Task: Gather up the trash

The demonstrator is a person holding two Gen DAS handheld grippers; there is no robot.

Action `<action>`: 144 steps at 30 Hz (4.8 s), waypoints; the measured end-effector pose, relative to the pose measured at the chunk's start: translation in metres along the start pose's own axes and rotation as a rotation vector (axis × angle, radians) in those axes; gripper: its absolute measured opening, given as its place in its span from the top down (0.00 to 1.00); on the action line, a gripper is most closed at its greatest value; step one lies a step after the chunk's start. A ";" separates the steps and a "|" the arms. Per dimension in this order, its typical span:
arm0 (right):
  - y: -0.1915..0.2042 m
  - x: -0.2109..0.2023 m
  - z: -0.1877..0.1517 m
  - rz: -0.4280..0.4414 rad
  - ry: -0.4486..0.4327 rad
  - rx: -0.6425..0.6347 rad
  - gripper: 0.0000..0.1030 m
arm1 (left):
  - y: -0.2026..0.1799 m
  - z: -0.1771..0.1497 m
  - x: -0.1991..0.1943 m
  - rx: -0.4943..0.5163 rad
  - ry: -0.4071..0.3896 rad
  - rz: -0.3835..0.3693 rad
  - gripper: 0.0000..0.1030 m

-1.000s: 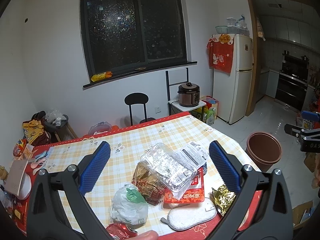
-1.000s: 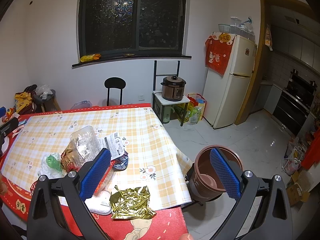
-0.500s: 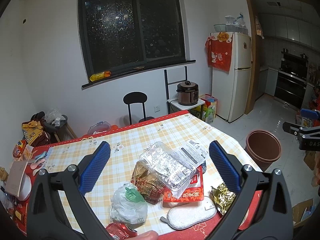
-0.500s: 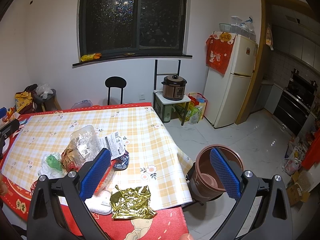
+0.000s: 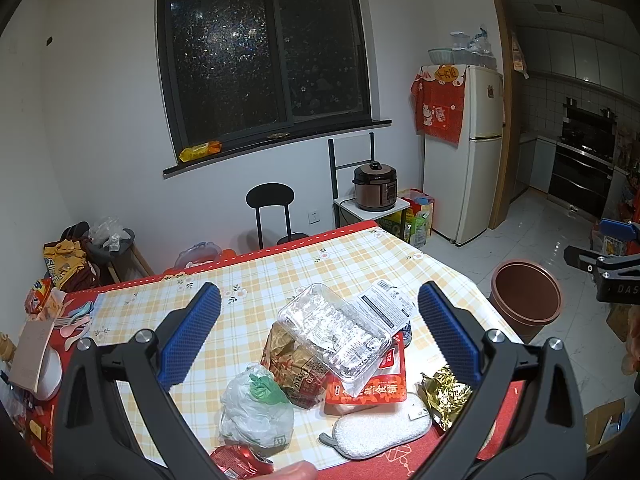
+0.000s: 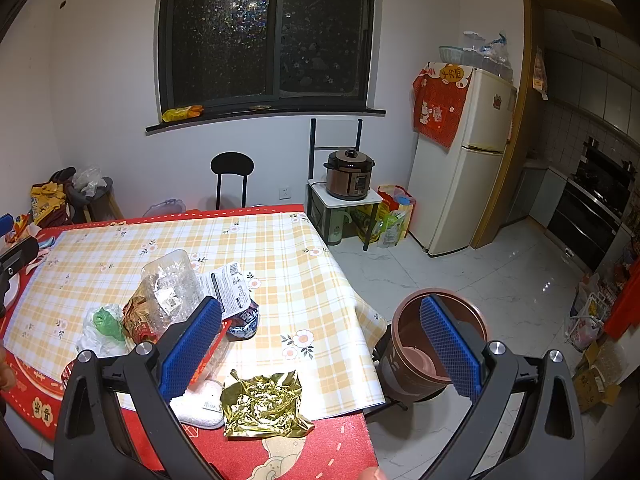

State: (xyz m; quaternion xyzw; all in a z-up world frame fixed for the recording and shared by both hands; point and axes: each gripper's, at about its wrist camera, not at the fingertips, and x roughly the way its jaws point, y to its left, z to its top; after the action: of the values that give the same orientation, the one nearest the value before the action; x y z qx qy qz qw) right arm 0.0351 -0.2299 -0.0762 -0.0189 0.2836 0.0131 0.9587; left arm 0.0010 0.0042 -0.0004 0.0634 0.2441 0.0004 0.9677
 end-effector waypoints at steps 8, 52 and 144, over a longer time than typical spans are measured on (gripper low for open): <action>0.002 0.003 -0.004 0.004 0.003 -0.002 0.05 | -0.001 0.000 -0.001 0.000 0.000 -0.001 0.05; 0.109 0.072 -0.033 0.319 0.181 0.005 0.05 | 0.176 -0.091 -0.003 -0.359 0.092 0.190 0.05; 0.353 0.135 -0.068 0.602 0.240 -0.262 0.75 | 0.297 -0.263 0.069 -0.772 0.379 -0.060 0.62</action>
State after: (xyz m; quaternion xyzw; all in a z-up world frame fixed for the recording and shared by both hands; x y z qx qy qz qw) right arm 0.0984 0.1215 -0.2168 -0.0586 0.3829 0.3292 0.8611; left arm -0.0536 0.3336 -0.2257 -0.3116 0.4011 0.0753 0.8581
